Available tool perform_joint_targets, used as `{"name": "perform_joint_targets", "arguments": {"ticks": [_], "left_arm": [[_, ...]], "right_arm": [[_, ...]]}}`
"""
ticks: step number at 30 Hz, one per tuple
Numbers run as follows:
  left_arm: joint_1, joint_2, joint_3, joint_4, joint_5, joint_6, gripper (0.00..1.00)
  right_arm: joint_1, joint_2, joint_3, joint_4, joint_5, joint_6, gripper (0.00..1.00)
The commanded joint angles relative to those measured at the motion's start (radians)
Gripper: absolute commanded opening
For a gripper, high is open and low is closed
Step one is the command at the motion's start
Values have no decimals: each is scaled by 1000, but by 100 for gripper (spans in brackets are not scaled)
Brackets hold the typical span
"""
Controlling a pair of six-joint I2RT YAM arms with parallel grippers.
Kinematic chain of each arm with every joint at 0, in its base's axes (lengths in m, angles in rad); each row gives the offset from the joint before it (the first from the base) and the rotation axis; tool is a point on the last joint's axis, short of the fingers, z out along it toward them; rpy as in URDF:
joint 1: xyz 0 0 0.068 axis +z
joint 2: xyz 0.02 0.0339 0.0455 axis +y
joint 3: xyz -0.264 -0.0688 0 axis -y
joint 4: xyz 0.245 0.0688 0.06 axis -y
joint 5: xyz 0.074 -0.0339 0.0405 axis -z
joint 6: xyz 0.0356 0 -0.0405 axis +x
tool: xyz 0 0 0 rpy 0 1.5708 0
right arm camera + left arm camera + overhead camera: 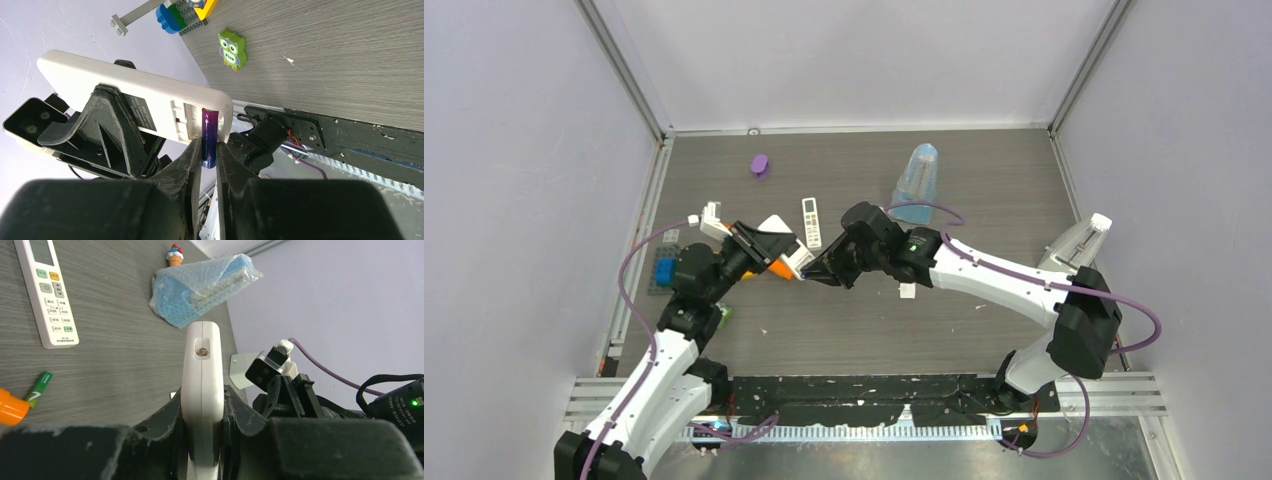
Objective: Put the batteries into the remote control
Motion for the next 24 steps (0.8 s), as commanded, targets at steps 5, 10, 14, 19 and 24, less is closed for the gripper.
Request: {"name": "perform_joint_targets", "arguments": {"ticks": [5, 10, 14, 19, 24], "left_arm": [[2, 5, 67, 45, 62, -56, 0], [2, 21, 81, -4, 49, -64, 0], [2, 40, 88, -16, 46, -77, 0], [2, 62, 100, -45, 43, -73, 0], [2, 89, 105, -54, 44, -71, 0]], "right_arm": [[-23, 32, 29, -12, 47, -3, 25], [-24, 22, 28, -4, 57, -14, 30], [-25, 22, 28, 24, 49, -31, 34], [-26, 3, 36, 39, 44, -78, 50], [-25, -51, 20, 27, 53, -130, 78]]}}
